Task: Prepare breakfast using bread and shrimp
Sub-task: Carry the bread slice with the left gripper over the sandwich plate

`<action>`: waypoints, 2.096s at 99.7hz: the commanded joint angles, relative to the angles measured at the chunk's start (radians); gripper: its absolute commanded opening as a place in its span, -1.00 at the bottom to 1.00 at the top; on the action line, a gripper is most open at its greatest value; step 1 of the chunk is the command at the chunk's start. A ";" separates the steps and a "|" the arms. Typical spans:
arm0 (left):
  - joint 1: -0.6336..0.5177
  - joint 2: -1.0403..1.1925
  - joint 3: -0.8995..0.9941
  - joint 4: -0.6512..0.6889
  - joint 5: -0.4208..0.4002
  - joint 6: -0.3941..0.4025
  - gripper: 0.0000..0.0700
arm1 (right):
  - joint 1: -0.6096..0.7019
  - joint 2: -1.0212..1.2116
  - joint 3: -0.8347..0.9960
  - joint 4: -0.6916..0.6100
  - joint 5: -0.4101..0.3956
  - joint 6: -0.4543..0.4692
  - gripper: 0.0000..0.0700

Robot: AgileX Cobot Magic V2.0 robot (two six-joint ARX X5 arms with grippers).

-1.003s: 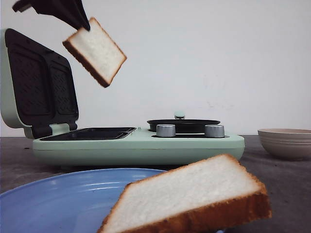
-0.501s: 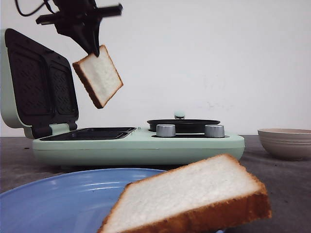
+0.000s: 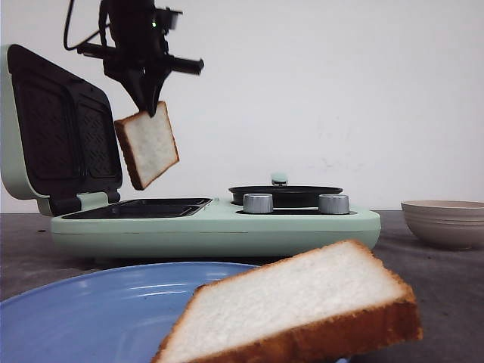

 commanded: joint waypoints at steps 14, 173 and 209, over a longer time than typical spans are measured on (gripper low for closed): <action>-0.009 0.107 0.124 -0.063 -0.018 0.012 -0.99 | 0.004 0.002 0.016 0.008 0.002 -0.001 -0.24; -0.050 0.238 0.256 -0.248 -0.161 0.064 -0.99 | 0.005 0.002 0.016 0.008 0.024 -0.005 -0.24; -0.051 0.264 0.256 -0.192 -0.125 0.071 -0.75 | 0.005 0.002 0.016 0.008 0.027 -0.005 -0.24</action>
